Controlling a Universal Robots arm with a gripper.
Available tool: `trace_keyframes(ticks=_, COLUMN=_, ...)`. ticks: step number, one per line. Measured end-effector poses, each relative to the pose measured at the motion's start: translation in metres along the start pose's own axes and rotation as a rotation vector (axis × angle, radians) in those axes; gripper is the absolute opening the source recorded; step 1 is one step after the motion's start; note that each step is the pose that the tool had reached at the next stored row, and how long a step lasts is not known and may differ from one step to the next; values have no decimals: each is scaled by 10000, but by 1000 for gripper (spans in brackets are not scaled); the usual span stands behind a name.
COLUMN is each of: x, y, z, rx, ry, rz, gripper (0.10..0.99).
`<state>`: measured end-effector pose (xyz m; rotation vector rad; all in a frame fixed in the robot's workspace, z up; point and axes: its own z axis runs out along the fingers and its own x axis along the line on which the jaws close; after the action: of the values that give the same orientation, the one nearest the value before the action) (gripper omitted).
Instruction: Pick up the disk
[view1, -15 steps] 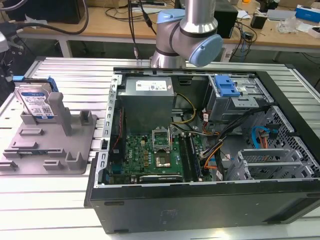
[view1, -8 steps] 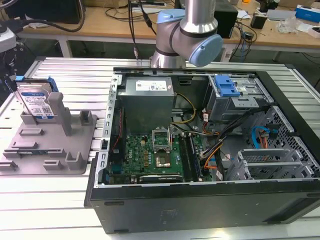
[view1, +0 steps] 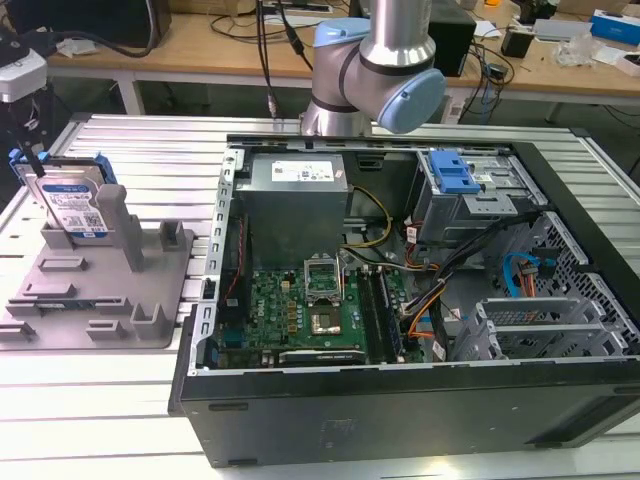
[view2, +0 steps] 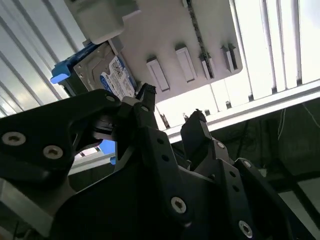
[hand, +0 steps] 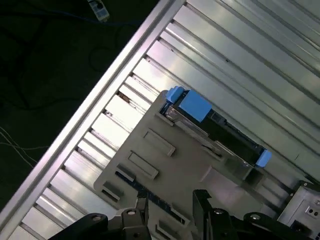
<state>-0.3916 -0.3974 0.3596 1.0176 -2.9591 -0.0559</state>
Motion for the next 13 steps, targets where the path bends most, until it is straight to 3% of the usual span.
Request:
trace_keyframes(ticks=7, x=0, y=0, z=3, rx=1, ry=67, rz=-1833, gripper=482)
trace_keyframes(ticks=13, x=0, y=0, z=8, rx=0, ry=138, rz=-3727, gripper=482)
